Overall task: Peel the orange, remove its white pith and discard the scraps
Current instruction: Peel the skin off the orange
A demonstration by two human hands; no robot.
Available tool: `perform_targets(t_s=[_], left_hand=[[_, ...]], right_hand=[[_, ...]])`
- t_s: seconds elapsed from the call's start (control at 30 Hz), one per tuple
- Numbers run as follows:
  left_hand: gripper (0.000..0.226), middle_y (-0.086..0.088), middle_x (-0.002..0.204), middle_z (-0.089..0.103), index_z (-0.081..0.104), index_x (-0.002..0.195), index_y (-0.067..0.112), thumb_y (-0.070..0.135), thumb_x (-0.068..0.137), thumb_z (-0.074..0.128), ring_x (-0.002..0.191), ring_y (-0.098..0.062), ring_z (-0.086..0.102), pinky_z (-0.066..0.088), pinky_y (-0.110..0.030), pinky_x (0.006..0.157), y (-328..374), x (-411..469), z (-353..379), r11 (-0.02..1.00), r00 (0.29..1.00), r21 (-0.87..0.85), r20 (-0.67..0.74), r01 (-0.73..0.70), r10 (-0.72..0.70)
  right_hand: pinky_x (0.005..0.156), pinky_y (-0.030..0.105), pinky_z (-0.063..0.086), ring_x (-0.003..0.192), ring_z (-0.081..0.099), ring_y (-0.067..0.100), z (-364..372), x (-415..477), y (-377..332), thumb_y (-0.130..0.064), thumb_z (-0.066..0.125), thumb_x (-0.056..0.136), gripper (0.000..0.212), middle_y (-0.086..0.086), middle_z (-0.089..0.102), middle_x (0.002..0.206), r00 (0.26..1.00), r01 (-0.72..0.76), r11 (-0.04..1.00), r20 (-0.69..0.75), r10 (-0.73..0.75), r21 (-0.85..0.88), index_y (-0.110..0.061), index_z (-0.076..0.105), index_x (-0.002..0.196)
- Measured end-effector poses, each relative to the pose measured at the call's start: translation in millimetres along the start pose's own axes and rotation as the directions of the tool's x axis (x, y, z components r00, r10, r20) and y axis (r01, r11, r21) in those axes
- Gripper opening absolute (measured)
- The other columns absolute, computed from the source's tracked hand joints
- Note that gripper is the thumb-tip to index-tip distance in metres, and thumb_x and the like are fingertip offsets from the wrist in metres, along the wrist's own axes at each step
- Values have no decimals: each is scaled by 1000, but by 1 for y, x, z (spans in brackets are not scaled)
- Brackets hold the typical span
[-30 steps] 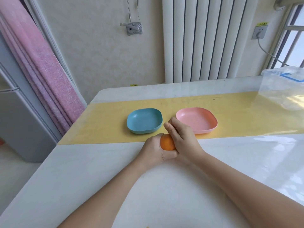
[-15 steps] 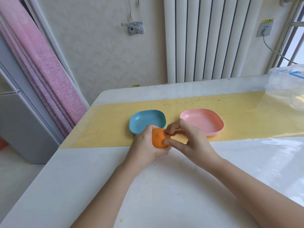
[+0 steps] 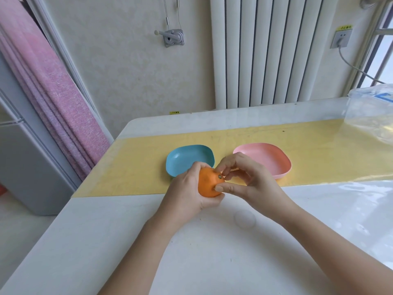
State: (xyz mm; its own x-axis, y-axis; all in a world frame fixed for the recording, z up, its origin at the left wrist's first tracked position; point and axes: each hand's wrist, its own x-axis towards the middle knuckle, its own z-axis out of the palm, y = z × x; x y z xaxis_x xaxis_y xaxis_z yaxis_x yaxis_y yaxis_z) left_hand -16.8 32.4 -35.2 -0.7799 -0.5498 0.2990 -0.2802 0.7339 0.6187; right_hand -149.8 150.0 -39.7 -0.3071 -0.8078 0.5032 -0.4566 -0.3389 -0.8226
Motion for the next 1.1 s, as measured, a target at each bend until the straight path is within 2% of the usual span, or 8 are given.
perform_targets(t_s=[0.13, 0.27, 0.47, 0.6, 0.77, 0.9, 1.0, 1.1], left_hand=[[51, 11, 89, 60, 47, 104, 34, 34, 65, 81, 77, -3, 57, 43, -10, 62, -1, -2, -3, 996, 999, -95, 39, -2, 5], [50, 11, 90, 62, 48, 102, 33, 31, 65, 82, 77, -2, 58, 44, -9, 62, 1, -3, -5, 989, 999, -147, 45, 18, -12], [49, 11, 87, 64, 56, 97, 31, 32, 57, 84, 73, 0, 61, 48, -13, 61, 14, -7, -5, 945, 994, -310, 74, 99, -80], [39, 15, 73, 63, 58, 85, 29, 31, 53, 79, 66, 0, 60, 45, -16, 58, 17, -8, -7, 899, 985, -414, 153, 140, -83], [27, 15, 64, 59, 57, 76, 24, 23, 60, 79, 60, -3, 57, 42, -18, 54, 19, -9, -8, 863, 962, -479, 271, 161, -29], [22, 15, 58, 52, 57, 69, 27, 21, 60, 77, 51, -4, 48, 37, -17, 45, 20, -10, -13, 805, 928, -558, 372, 199, 29], [19, 9, 62, 53, 60, 69, 26, 18, 62, 77, 50, -6, 47, 36, -17, 44, 20, -10, -13, 796, 908, -570, 415, 206, 62], [26, -6, 68, 51, 60, 79, 12, 24, 62, 76, 49, -10, 44, 34, -18, 43, 18, -9, -13, 792, 889, -575, 448, 205, 95]], right_hand=[[79, 23, 51, 86, 61, 14, 1, -1, -3, -25, 75, 78, 24, 0, 62, 95, 992, 127, 975, 15, -127, -180, -13, 67, 97], [77, 20, 50, 84, 58, 11, 4, -2, -4, -30, 69, 84, 25, -3, 59, 97, 987, 162, 951, 24, -162, -265, -10, 64, 99], [70, 12, 38, 78, 49, 4, 23, 0, -8, -25, 44, 97, 19, -7, 50, 87, 960, 151, 908, -162, -229, -391, -14, 56, 89], [66, 12, 34, 73, 43, 3, 32, 4, -14, -29, 34, 99, 18, -10, 43, 82, 972, 81, 935, -182, -152, -346, -23, 44, 85], [64, 17, 34, 70, 43, 8, 28, 5, -15, -31, 32, 99, 24, -8, 43, 76, 986, 74, 957, -122, -112, -282, -21, 42, 80], [62, 22, 33, 66, 40, 11, 22, 5, -17, -30, 33, 99, 28, -4, 43, 72, 997, 51, 979, -51, -62, -195, -16, 43, 78], [61, 21, 32, 65, 38, 10, 17, 3, -18, -26, 34, 100, 27, -10, 39, 69, 1000, 25, 988, 3, -25, -152, -16, 42, 76], [61, 21, 32, 65, 38, 10, 14, 1, -20, -24, 35, 99, 25, -12, 39, 69, 999, 17, 992, 39, -12, -129, -17, 43, 76]])
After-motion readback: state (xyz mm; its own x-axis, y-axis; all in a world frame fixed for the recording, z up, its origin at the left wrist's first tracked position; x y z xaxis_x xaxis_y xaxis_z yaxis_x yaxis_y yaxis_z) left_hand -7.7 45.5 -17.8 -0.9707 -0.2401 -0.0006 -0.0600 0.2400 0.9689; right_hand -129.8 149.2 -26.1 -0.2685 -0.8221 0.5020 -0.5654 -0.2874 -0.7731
